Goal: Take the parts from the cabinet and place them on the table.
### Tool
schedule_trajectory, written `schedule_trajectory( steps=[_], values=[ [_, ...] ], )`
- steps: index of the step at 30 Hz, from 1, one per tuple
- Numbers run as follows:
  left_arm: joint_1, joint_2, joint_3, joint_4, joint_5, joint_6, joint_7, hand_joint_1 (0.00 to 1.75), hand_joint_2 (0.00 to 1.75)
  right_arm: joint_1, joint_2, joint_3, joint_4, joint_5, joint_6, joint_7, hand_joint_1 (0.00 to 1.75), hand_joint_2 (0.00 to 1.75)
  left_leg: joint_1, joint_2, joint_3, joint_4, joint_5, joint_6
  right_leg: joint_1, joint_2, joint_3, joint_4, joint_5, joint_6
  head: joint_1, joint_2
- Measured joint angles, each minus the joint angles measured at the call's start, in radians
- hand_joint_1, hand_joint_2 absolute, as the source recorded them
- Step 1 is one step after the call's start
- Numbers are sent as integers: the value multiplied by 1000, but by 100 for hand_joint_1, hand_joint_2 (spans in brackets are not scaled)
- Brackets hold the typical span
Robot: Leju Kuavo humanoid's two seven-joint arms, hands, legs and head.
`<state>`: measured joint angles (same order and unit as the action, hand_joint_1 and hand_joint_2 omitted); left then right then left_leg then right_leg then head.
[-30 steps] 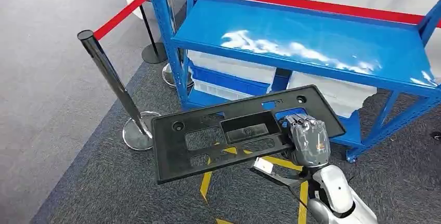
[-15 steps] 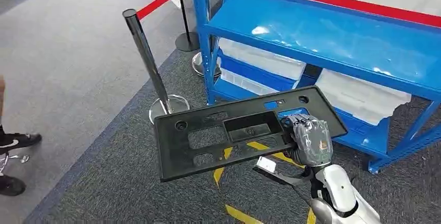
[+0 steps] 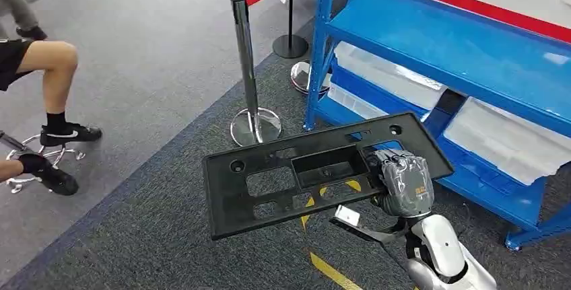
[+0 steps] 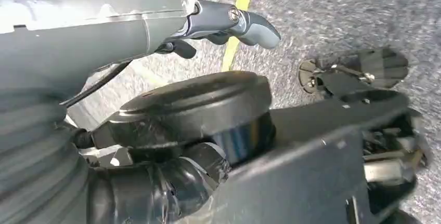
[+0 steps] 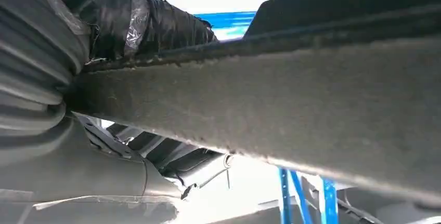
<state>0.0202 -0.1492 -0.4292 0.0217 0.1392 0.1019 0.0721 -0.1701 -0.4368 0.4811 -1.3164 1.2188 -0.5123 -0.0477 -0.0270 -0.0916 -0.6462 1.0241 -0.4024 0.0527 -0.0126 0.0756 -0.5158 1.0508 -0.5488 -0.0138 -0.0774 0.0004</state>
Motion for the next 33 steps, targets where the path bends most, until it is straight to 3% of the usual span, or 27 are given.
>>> schedule_trajectory(
  steps=[3, 4, 5, 6, 7, 9, 10, 11, 12, 14, 15, 16, 17, 19, 20, 21, 22, 23, 25, 26, 27, 28, 29, 30, 31, 32, 33],
  values=[
    [1, 0, -2, 0, 6, 0, -2, 0, 175, -1, -9, -9, -13, -7, 12, 4, 175, 175, 2, -24, -8, 3, 24, -13, 4, -23, -13, 2, 23, -1, 1, 0],
    [6, 0, -3, 0, 8, 0, -5, 0, 175, -1, -10, -13, -19, -14, 20, 5, 175, 175, -2, -36, -12, 0, 33, -19, -1, -34, -17, -4, 32, -7, 1, 0],
    [6, 5, -3, 5, 9, 0, -5, 0, 175, -5, -9, -13, -22, -21, 31, 10, 175, 175, -3, -27, -20, 3, 29, -21, -14, -47, -25, -11, 46, -11, 6, 0],
    [7, -1, -4, 3, 11, 0, -7, 0, 175, -5, -13, -17, -26, -32, 44, 11, 175, 175, -10, 18, -32, 27, -16, -31, -13, -48, -34, -16, 56, -16, 0, 0],
    [5, 0, -4, 3, 12, 2, -9, 0, 175, -1, -13, -22, -34, -46, 54, 12, 175, 175, -2, 52, -51, 89, -84, -40, -13, -60, -46, -16, 66, -22, -9, 0],
    [1, 3, -4, 3, 16, 2, -12, 0, 175, 1, -19, -32, -41, -68, 65, 12, 175, 175, 14, 76, -80, 227, -178, -54, -13, -76, -68, -16, 82, -17, -9, 0],
    [-1, 3, -4, 3, 17, 2, -13, 0, 175, 2, -21, -36, -42, -74, 66, 12, 175, 175, 21, 80, -86, 284, -191, -61, -14, -84, -81, -14, 91, -15, -8, 0],
    [-2, 3, -5, 3, 18, 1, -14, 0, 175, 4, -21, -39, -42, -80, 68, 12, 175, 175, 29, 82, -73, 301, -173, -67, -16, -92, -94, -13, 100, -11, -9, 0],
    [-2, 3, -6, 3, 19, 1, -14, 0, 175, 6, -21, -41, -45, -88, 76, 12, 175, 175, 34, 83, -41, 273, -139, -72, -18, -96, -106, -10, 108, -7, -9, 0],
    [1, 3, -13, 3, 21, 0, -15, 0, 175, 6, -24, -49, -51, -110, 92, 12, 175, 175, 41, 85, 79, 116, -80, -79, -24, -99, -127, -3, 120, 5, -9, 0],
    [3, 3, -15, 3, 22, 0, -15, 0, 175, 6, -24, -52, -55, -118, 98, 12, 175, 175, 43, 86, 132, 33, -96, -78, -25, -100, -130, 0, 126, 10, -9, 0],
    [6, 4, -15, 3, 27, 0, -16, 0, 175, 7, -28, -59, -62, -128, 106, 11, 175, 175, 35, 84, 176, -36, -133, -71, -25, -101, -135, -1, 134, 19, -9, 0],
    [7, 4, -16, 3, 28, -1, -21, 0, 175, 5, -28, -68, -64, -137, 116, 5, 175, 175, 30, 83, 168, -25, -120, -58, -27, -103, -128, -12, 143, 28, -8, 0],
    [7, 4, -18, 3, 29, -2, -22, 0, 175, -1, -28, -69, -67, -144, 126, 2, 175, 175, 27, 83, 158, -29, -112, -47, -28, -103, -125, -21, 161, 41, -8, 0],
    [7, 4, -18, 3, 29, -2, -22, 0, 175, 0, -29, -71, -69, -145, 128, 1, 175, 175, 26, 84, 155, -38, -100, -34, -25, -102, -125, -28, 169, 51, -8, 0],
    [7, 2, -18, 3, 29, -2, -23, 0, 175, -2, -29, -73, -69, -146, 130, 0, 175, 175, 33, 89, 155, -47, -84, -21, -28, -93, -132, -13, 146, 50, -6, 0],
    [6, 2, -18, 3, 29, -2, -23, 0, 175, -3, -31, -74, -69, -147, 132, -1, 175, 175, 31, 91, 146, -48, -75, -9, -27, -88, -147, 20, 99, 47, -6, 0],
    [5, 2, -18, 3, 29, -2, -23, 0, 175, -3, -33, -75, -69, -147, 134, -2, 175, 175, 28, 92, 130, -46, -64, 1, -26, -86, -171, 92, 33, 46, -5, 0],
    [5, 0, -18, 3, 29, -2, -23, 0, 175, -2, -34, -75, -69, -147, 135, -3, 175, 175, 20, 92, 101, -39, -47, 8, -22, -80, -216, 247, -49, 49, -5, 0],
    [6, -1, -18, 3, 29, -2, -23, 0, 175, -2, -34, -75, -69, -147, 135, -3, 175, 175, 17, 92, 85, -34, -40, 7, -20, -78, -222, 291, -51, 49, -5, 0],
    [6, -1, -19, 3, 29, -3, -23, 0, 175, -2, -34, -75, -69, -147, 135, -3, 175, 175, 15, 91, 70, -26, -34, 6, -18, -78, -202, 283, -32, 47, -5, 0],
    [6, -1, -19, 3, 29, -3, -23, 0, 175, -2, -34, -75, -69, -147, 135, -4, 175, 175, 15, 90, 57, -18, -30, 4, -17, -78, -161, 235, -3, 45, -5, 0],
    [6, -1, -19, 3, 30, -3, -23, 0, 175, -3, -34, -75, -69, -147, 135, -4, 175, 175, 15, 89, 46, -10, -27, 2, -17, -78, -110, 162, 25, 42, -5, 0],
    [6, -3, -19, 3, 33, -3, -24, 0, 175, -5, -34, -76, -69, -147, 135, -4, 175, 175, 15, 88, 33, 4, -25, 0, -17, -78, -37, 57, 44, 38, -5, 0],
    [6, -3, -19, 3, 37, -3, -25, 0, 175, -10, -34, -76, -69, -148, 138, -5, 175, 175, 12, 88, 21, 11, -24, -4, -14, -75, -8, 5, 11, 33, -5, 0],
    [6, -3, -19, 3, 39, -4, -25, 0, 175, -10, -34, -76, -69, -152, 139, -6, 175, 175, 10, 87, 17, 17, -19, -11, -6, -75, -20, 14, 29, 27, -7, 0],
    [5, -3, -19, 3, 41, -4, -26, 0, 175, -13, -34, -77, -69, -158, 143, -6, 175, 175, 11, 86, 15, 20, -15, -17, -5, -75, -22, 7, 28, 24, -5, 0]
  ],
)
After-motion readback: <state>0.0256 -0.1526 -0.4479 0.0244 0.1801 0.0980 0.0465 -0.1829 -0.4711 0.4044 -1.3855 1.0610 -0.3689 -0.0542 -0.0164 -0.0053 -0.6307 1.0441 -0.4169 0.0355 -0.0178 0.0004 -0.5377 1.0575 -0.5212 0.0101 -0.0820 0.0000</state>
